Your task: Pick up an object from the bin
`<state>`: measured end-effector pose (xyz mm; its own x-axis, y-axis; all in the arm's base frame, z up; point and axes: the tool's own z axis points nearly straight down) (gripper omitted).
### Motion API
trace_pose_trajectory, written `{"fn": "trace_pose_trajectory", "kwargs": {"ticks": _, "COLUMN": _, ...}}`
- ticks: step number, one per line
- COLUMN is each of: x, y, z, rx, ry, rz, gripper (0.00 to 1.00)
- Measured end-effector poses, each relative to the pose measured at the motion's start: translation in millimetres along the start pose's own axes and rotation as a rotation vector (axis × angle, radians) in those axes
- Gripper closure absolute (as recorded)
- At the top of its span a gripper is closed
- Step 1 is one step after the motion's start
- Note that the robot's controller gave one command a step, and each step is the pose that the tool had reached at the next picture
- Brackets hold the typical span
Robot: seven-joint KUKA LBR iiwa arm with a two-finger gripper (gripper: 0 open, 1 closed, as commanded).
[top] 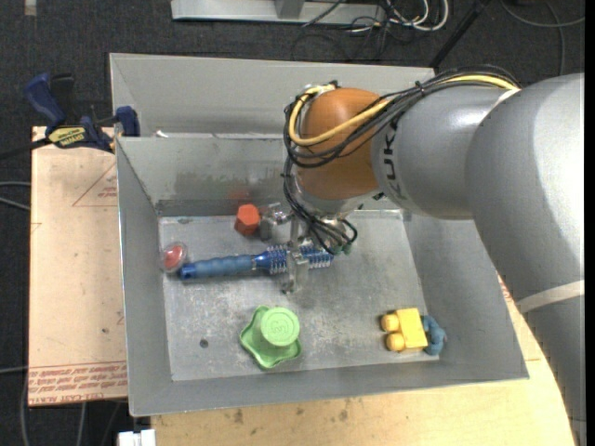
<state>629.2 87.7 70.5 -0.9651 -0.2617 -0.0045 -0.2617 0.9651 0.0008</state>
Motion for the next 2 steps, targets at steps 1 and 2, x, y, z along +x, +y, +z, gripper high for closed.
{"fn": "trace_pose_trajectory", "kwargs": {"ticks": 1, "x": 0.9, "y": -0.2, "z": 1.1, "rx": -0.001, "ry": 0.003, "rz": 0.001, "gripper": 1.00}}
{"fn": "trace_pose_trajectory", "kwargs": {"ticks": 2, "x": 31.0, "y": 13.2, "z": -137.1, "rx": 0.001, "ry": -0.004, "rz": 0.011, "gripper": 1.00}}
